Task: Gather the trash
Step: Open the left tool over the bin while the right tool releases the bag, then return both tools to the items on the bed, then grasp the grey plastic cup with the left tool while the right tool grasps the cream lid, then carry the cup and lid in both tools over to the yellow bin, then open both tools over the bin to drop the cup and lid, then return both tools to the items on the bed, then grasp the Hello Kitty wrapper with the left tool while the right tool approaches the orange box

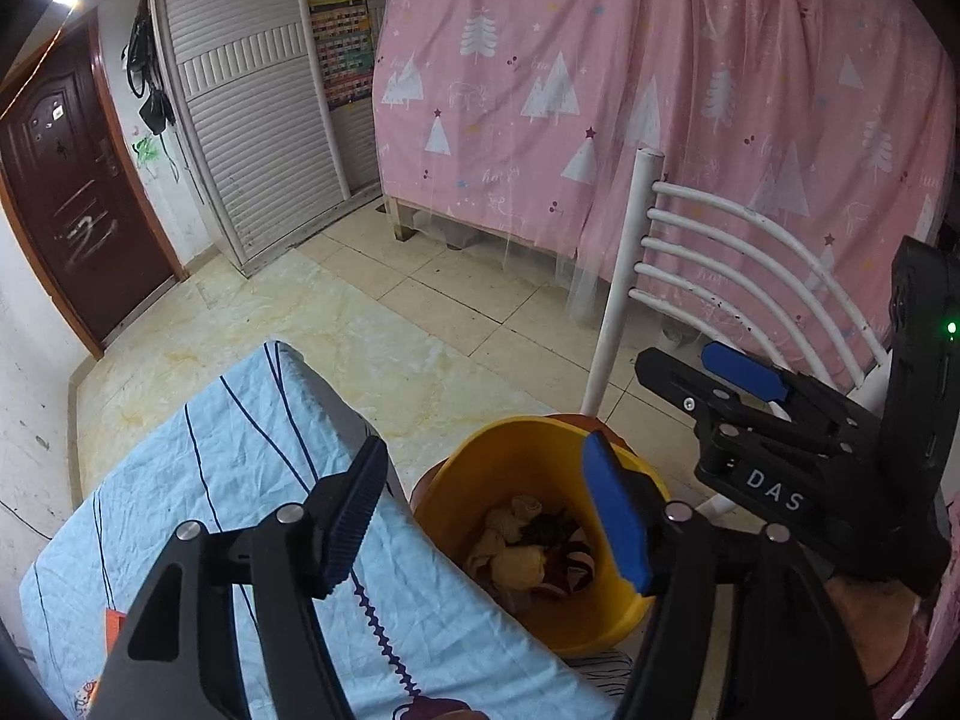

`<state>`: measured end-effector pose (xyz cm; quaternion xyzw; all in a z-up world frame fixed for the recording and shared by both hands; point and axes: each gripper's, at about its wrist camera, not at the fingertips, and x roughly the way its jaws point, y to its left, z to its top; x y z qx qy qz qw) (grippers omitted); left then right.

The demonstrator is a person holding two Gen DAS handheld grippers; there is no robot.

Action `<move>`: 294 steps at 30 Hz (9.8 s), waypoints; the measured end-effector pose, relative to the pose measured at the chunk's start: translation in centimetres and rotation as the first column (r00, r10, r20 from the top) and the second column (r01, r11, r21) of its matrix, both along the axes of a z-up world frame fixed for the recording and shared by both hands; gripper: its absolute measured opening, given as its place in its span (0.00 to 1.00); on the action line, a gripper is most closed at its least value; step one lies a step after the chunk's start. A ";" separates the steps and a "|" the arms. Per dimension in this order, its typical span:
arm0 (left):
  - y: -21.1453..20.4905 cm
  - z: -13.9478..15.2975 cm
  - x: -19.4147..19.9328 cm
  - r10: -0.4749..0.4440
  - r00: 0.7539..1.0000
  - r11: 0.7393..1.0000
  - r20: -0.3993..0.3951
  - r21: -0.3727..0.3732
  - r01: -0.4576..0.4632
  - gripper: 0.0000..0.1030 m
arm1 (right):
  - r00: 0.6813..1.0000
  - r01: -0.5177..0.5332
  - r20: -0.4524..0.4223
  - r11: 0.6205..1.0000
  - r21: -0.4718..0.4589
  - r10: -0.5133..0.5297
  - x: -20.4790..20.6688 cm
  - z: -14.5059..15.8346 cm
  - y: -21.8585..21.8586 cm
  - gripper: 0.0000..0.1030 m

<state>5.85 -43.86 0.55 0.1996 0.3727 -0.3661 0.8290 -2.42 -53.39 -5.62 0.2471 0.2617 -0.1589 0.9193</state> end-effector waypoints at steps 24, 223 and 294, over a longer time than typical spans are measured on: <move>15.9 1.7 3.6 0.258 0.966 0.962 -0.002 -0.088 -0.257 0.58 | 0.973 -0.230 -0.048 0.971 -0.060 0.228 5.0 0.7 10.9 0.67; 10.8 -1.9 2.4 0.077 0.992 0.997 -0.099 -0.021 -0.079 0.63 | 0.993 -0.098 0.059 0.995 0.003 0.097 1.8 1.1 6.8 0.88; 42.3 -8.4 13.1 0.592 0.724 0.765 -0.354 -0.037 -0.643 0.30 | 0.765 -0.637 -0.247 0.756 -0.150 0.595 15.6 -0.2 36.6 0.89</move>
